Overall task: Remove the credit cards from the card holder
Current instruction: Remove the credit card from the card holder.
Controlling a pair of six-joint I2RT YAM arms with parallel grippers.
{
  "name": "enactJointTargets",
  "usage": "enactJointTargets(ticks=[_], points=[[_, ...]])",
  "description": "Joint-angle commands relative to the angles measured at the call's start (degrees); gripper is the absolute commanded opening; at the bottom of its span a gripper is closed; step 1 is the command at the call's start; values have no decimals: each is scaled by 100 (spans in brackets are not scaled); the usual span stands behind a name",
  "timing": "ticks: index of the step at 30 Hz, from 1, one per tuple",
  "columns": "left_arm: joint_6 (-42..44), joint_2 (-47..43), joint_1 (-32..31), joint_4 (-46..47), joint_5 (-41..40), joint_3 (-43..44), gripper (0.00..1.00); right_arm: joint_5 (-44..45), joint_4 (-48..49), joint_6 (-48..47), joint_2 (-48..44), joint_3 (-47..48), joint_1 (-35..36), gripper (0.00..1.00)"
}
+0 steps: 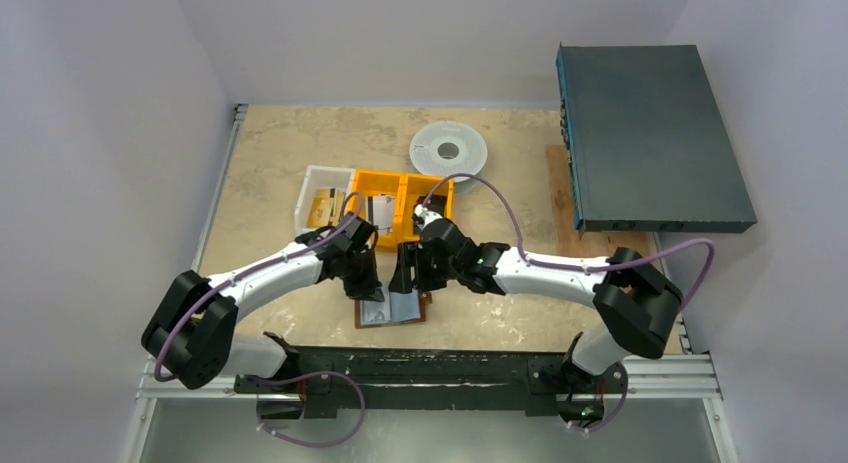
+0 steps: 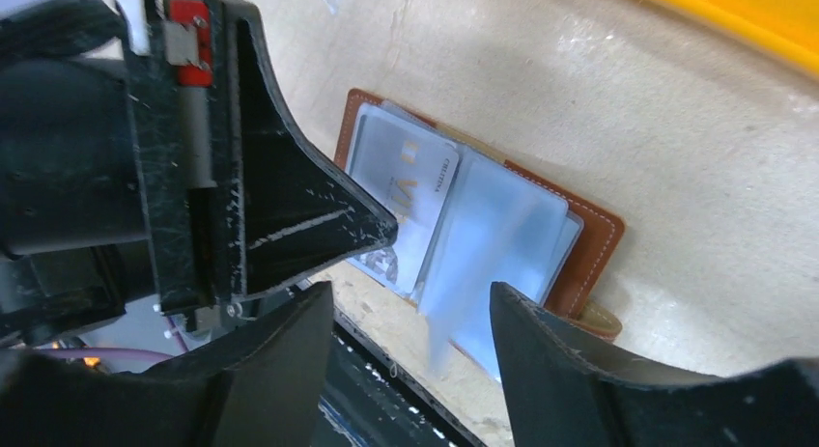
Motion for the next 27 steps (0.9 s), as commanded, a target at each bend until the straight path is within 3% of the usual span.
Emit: enactJointTargets(ticks=[1, 3, 6, 11, 18, 22, 27], points=[[-140, -65, -145, 312, 288, 274, 1, 619, -407, 81, -512, 38, -61, 65], [-213, 37, -214, 445, 415, 333, 2, 817, -484, 127, -695, -35, -95, 74], [-328, 257, -282, 674, 606, 389, 2, 944, -546, 172, -947, -142, -132, 97], [-410, 305, -334, 571, 358, 465, 3, 702, -616, 96, -892, -126, -142, 99], [-348, -330, -133, -287, -619, 323, 15, 225, -161, 170, -764, -255, -135, 99], [-230, -718, 308, -371, -604, -36, 15, -122, 225, 348, -534, -250, -134, 89], [-57, -1063, 792, -432, -460, -323, 14, -700, 810, 555, 59, -89, -126, 61]])
